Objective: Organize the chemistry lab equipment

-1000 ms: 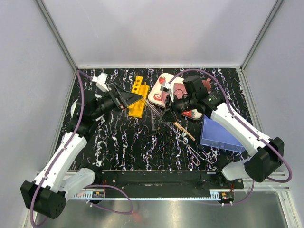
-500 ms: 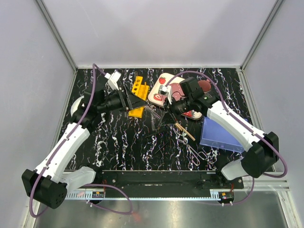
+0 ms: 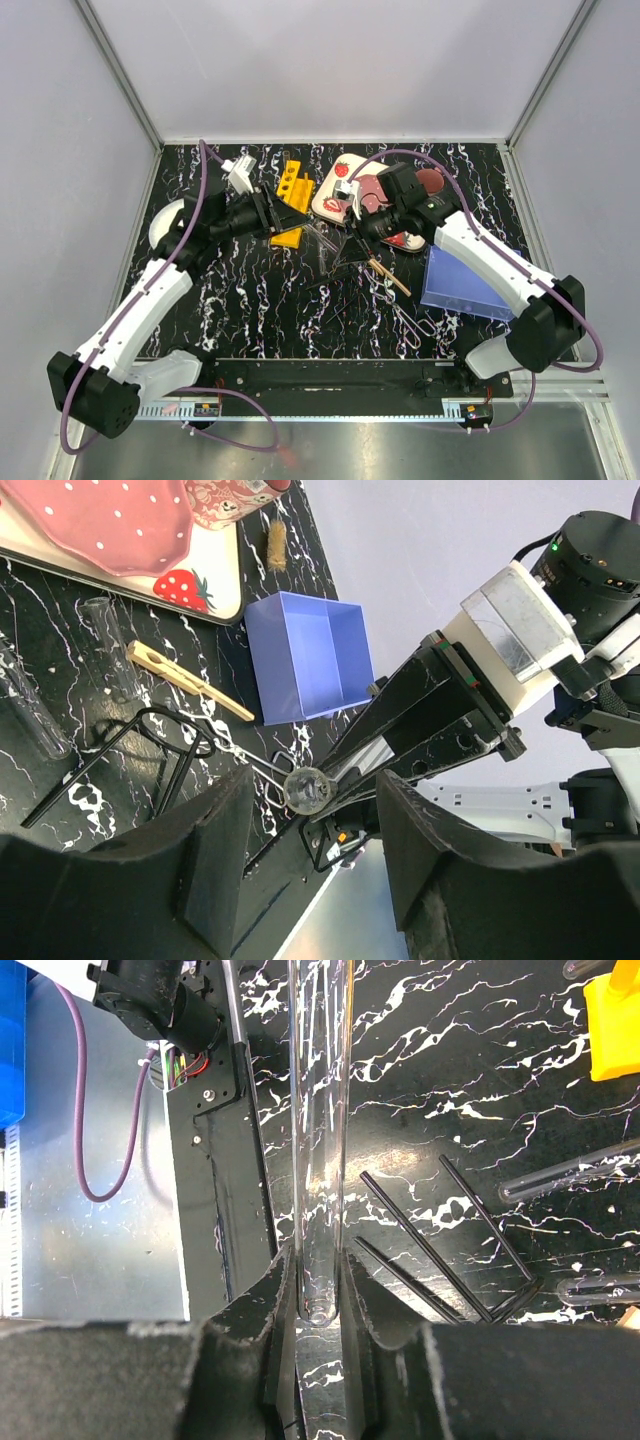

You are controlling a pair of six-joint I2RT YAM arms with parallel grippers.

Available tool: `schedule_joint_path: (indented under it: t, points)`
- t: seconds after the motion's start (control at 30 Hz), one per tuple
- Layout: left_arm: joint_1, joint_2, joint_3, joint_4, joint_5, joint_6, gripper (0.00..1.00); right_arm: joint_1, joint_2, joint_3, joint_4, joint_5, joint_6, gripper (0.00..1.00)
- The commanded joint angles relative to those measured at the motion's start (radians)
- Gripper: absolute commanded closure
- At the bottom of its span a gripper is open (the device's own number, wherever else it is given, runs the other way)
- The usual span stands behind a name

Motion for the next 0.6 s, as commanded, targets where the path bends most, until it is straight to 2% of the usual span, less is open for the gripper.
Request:
schedule_joint_path:
  t: [0.0,0.57]
  points:
    - [-0.006,-0.04,-0.046,0.126,-0.035,-0.076,0.46,0.004,0.011,0.044,0.005,-0.04,-0.019,0.91]
    - [-0.009,-0.04,-0.092,0.202,-0.023,-0.134,0.6,0.016,0.026,0.045,0.0,-0.049,-0.03,0.91]
